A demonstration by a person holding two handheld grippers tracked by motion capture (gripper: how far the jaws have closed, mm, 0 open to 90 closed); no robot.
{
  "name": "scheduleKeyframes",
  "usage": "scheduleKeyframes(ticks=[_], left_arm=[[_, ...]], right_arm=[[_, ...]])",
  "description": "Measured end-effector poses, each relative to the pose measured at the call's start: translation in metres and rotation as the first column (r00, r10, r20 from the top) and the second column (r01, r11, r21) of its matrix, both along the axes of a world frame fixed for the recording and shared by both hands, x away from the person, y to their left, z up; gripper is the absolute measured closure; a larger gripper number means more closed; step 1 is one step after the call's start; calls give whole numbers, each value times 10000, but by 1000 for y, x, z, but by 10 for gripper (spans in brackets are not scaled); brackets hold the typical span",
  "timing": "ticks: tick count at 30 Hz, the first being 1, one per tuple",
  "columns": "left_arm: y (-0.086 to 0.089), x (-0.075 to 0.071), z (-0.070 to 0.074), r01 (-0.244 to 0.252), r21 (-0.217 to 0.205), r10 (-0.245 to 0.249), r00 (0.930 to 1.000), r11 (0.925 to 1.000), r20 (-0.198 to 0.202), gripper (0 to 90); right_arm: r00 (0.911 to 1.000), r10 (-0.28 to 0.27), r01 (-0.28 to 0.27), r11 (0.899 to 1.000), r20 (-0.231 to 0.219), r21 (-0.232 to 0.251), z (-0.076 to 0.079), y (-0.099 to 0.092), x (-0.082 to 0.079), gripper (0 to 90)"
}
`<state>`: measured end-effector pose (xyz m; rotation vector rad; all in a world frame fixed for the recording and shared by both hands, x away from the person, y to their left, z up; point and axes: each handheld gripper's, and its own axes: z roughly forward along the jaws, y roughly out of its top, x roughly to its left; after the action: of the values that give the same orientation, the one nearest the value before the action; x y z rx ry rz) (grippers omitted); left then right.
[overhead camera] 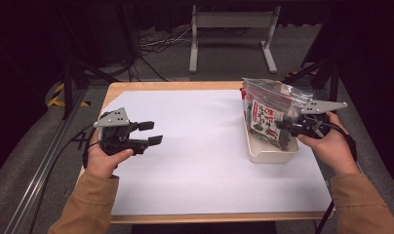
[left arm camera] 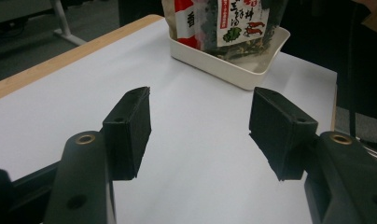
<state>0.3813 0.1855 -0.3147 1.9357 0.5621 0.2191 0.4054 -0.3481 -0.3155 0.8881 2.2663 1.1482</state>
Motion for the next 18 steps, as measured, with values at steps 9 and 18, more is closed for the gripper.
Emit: scheduleKeyframes(ticks=[9,18], left_arm=[[-2,0,-1,49,24,-48,9999,10000,-117,384],[-2,-1,-2,39,58,-38,9998,10000,-183,373]], right_arm=[[9999,-168,167,9981,7,587,-16,-5,-3,742],[9998,-204,197,9924,43,1217,-26,-10,-6,740]])
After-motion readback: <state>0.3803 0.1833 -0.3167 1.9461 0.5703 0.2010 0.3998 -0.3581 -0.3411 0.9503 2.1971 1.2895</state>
